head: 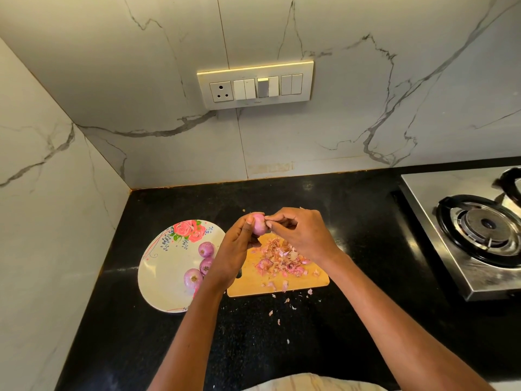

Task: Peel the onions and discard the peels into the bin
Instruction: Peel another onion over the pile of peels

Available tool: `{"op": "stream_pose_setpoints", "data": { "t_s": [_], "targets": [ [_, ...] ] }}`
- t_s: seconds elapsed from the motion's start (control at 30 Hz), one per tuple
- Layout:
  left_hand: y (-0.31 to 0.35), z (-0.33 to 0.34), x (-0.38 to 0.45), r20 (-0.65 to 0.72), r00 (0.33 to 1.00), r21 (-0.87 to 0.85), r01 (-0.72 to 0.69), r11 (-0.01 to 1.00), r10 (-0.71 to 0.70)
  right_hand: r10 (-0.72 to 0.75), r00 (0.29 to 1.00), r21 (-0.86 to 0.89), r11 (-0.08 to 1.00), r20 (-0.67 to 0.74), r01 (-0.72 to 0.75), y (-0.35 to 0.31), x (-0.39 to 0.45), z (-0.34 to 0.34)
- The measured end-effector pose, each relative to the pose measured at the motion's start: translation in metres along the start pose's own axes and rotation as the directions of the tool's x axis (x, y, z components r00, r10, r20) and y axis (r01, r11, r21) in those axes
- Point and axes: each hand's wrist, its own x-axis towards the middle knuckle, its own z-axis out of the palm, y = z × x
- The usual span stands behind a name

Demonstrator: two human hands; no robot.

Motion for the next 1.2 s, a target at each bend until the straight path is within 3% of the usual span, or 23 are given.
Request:
{"op": "stream_pose_setpoints", "data": {
  "t_s": [0.63,0.77,0.93,1.07,1.2],
  "targets": [
    [-0.005,-0.003,0.004,0.022,0.999,-0.025,0.05,0.998,-0.049,0.053,0.998,0.179,0.982,0.031,-0.058,0.0,-0.001,0.005],
    [0.0,-0.001,0.003,0.047,0.998,-0.036,0.044,0.998,-0.042,0.084,0.996,0.222,0.972,-0.034,-0.074,0.003,0.0,0.008],
    [-0.002,0.003,0.003,0.036,0.998,-0.079,0.063,0.995,-0.06,-0.02,0.995,0.023,0.999,-0.102,0.022,0.003,0.001,0.012],
    [0.0,0.007,0.003,0.009,0.994,-0.19,0.109,0.976,-0.11,0.035,0.992,0.068,0.997,-0.121,-0.027,0.005,-0.001,0.011],
    [-0.002,0.005,0.003,-0.007,0.994,-0.161,0.108,0.981,-0.11,-0.007,0.999,0.045,0.999,-0.039,0.009,0.004,-0.002,0.01]
  ]
}}
